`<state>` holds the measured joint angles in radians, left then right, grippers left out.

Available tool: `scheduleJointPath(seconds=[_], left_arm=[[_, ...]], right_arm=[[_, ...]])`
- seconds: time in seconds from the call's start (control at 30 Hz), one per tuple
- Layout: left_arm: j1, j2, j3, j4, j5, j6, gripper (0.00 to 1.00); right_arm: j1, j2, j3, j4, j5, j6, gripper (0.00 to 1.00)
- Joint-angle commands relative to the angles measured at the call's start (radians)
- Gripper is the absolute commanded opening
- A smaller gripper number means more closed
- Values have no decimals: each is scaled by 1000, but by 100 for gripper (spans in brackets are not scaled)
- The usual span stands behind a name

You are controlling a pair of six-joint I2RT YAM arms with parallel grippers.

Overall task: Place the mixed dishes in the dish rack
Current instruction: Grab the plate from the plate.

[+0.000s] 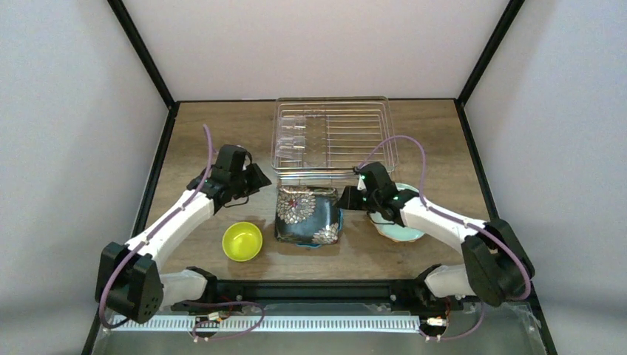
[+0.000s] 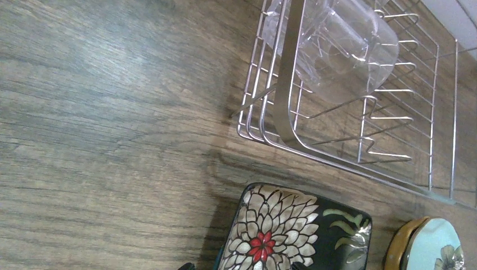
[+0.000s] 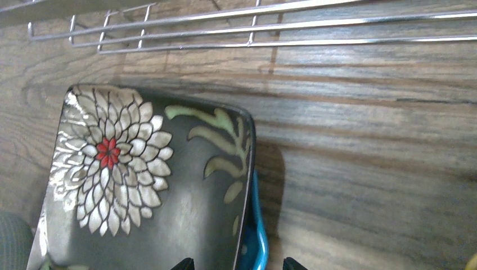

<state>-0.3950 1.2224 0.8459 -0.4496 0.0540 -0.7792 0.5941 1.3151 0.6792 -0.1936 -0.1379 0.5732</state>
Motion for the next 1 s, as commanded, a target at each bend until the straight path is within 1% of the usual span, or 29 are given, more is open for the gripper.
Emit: scheduleJointPath(seconds=[0.0, 0.2, 0.37, 0.67, 0.97], left_arm=[[-7, 37, 35, 2, 11, 37, 100], [-9, 74, 25, 12, 23, 53, 100], [-10, 107, 16, 22, 43, 66, 100], [-14, 158, 39, -20, 91, 132, 100], [-53, 209, 85, -84, 140, 202, 100]], right_arm=[[-36, 60, -17, 156, -52, 1, 91], [-65, 146, -9, 255, -120, -4, 91], [-71, 206, 2, 300, -170, -6, 91], [-90, 245, -3, 354, -218, -6, 90], [-104, 265, -3, 375, -239, -10, 90]])
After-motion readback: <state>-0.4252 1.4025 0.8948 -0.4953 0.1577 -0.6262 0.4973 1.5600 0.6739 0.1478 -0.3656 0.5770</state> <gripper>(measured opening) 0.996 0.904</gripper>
